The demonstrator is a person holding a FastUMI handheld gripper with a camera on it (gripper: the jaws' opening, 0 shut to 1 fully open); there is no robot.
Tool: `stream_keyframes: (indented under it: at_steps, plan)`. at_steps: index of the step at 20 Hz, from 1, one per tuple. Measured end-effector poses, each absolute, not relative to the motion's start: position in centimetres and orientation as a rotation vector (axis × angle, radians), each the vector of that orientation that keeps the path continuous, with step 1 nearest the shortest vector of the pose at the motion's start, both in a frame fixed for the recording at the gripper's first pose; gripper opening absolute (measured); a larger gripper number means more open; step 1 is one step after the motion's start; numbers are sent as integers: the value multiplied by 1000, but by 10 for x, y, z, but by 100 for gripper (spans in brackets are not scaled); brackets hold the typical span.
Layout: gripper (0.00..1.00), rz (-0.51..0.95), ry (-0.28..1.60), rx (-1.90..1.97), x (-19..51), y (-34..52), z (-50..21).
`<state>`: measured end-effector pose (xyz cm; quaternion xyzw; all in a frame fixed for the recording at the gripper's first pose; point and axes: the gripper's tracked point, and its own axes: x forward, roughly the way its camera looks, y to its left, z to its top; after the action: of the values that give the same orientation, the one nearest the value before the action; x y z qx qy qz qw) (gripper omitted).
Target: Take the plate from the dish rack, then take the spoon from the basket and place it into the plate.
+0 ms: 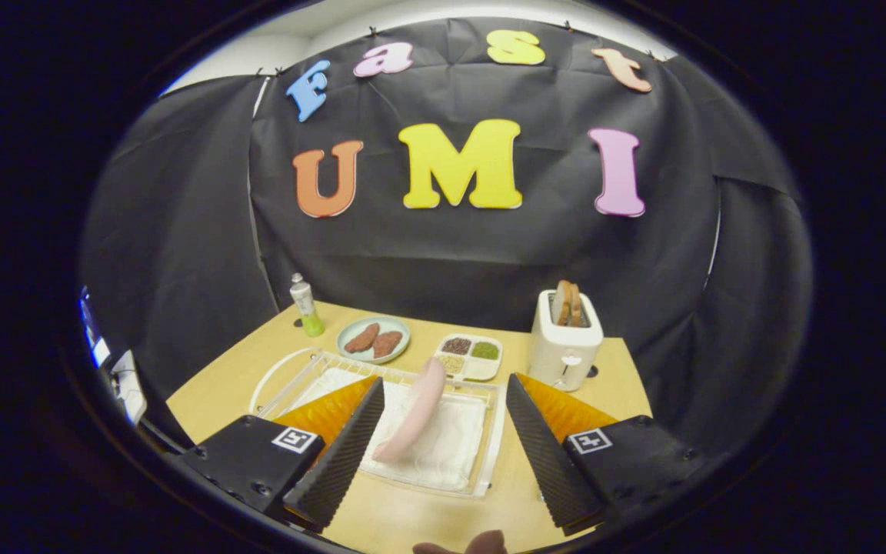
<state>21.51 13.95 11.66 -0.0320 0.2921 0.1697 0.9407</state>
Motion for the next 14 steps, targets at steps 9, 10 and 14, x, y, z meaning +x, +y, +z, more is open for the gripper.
stream_keyframes:
  at_steps: [9, 10, 14]
  plan:
    - [100, 284, 893, -47, 277, 175, 35]
    - [100, 278, 933, -21, 279, 178, 26]
    - [93, 261, 1061, 76, 280, 191, -7]
